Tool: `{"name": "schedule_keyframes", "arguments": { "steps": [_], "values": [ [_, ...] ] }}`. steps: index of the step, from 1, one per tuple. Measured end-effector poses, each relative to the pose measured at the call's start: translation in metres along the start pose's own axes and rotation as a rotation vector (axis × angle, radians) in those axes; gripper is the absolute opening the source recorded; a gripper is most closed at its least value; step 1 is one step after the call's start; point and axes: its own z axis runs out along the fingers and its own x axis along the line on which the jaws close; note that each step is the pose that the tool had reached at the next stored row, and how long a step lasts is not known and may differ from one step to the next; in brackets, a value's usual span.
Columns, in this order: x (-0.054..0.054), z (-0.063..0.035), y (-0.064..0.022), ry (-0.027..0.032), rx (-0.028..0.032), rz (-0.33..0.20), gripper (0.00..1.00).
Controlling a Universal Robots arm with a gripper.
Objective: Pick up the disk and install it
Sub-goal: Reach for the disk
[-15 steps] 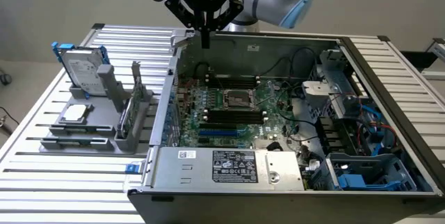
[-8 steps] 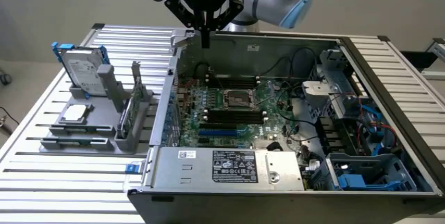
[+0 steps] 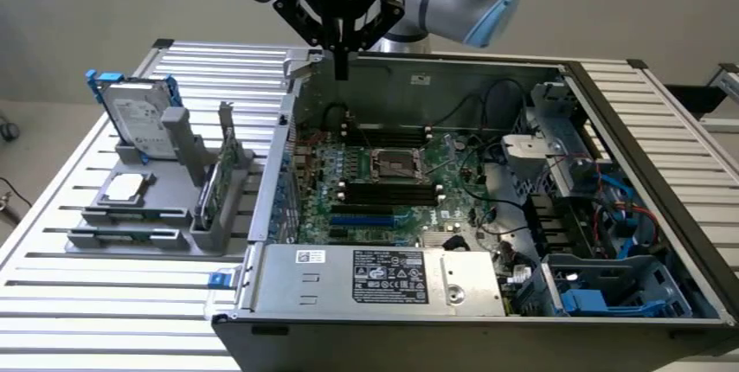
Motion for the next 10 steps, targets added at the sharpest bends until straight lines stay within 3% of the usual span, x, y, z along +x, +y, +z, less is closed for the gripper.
{"name": "schedule_keyframes", "arguments": {
  "steps": [10],
  "values": [
    [0.044, -0.0008, 0.0032, 0.0004, 0.0, 0.0, 0.11]
  ]
}}
